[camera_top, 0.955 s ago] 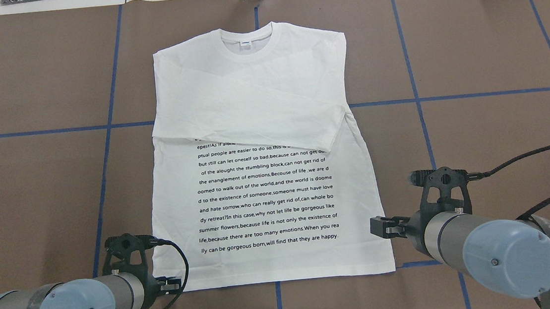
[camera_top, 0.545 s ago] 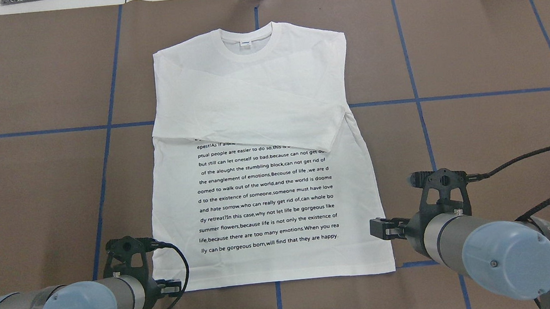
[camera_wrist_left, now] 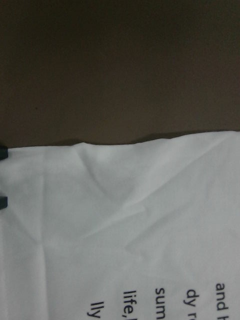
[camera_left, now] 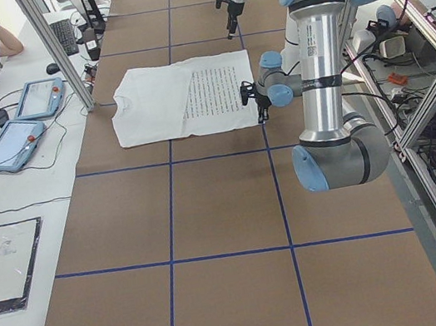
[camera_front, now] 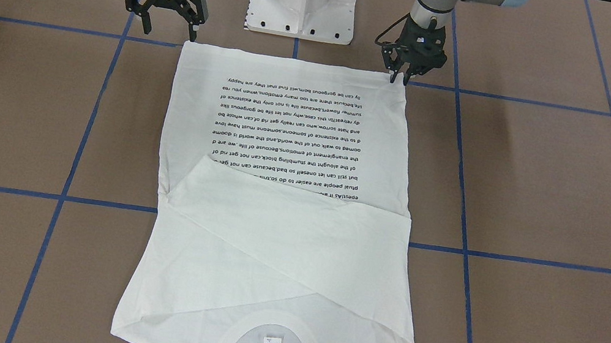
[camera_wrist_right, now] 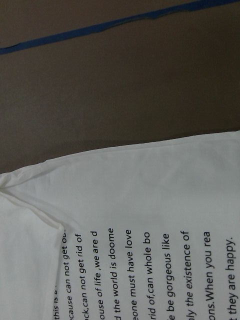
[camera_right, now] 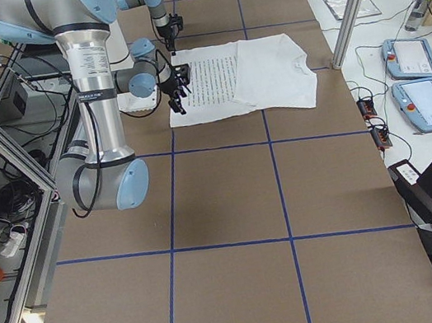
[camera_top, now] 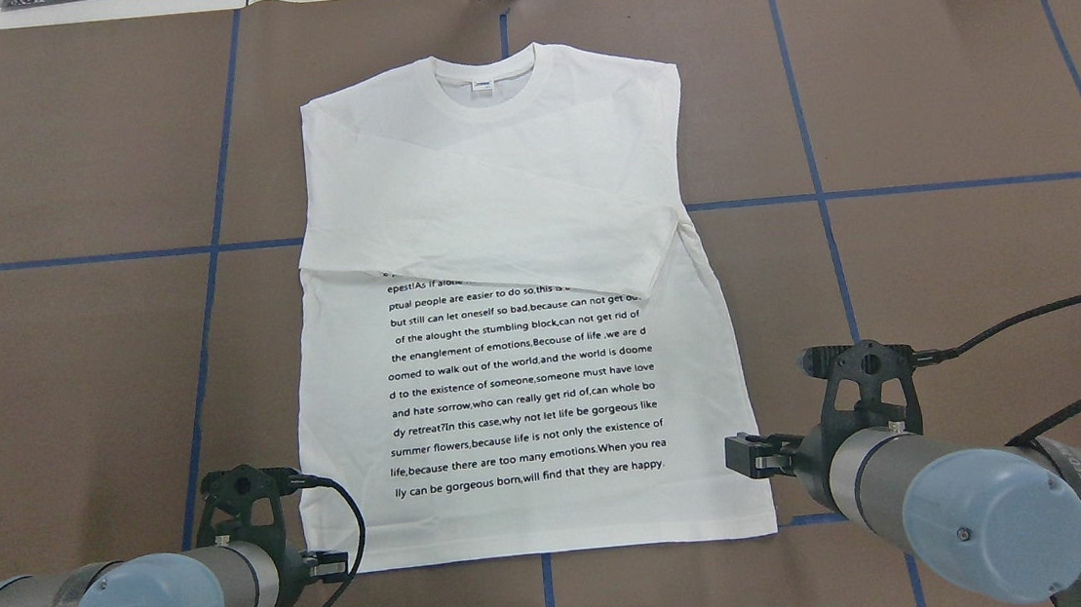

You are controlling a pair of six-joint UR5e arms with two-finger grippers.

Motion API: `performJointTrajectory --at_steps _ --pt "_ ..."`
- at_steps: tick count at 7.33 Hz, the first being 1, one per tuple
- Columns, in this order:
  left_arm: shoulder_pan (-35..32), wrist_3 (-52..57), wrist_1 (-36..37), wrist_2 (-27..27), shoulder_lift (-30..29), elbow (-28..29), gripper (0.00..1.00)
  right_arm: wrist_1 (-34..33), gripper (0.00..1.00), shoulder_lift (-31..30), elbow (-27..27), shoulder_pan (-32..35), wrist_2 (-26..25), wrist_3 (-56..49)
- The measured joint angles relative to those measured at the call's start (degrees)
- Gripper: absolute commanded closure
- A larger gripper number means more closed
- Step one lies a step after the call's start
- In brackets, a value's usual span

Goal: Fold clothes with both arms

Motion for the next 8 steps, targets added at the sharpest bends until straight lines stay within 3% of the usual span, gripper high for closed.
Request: performJointTrajectory --at_steps 1,3,4,8 --pt "-0.2 0.1 0.0 -0.1 0.1 -1.0 1.0 0.6 0.07 -0.4 0.0 -1.3 -1.1 1.3" --pt "-0.6 0.6 1.2 -0.4 0.0 -3.8 1.0 4.0 0.43 -2.4 -0.9 -4.1 -3.8 2.8" --pt "-0.7 0.7 1.7 -0.4 -0.2 -4.9 1.0 6.0 0.49 -3.1 -2.6 -5.5 -5.1 3.4" --pt "-0.7 0.5 2.0 -0.6 -0.5 -7.0 1.0 8.1 0.54 -3.1 -7.1 -9.9 -10.2 6.2"
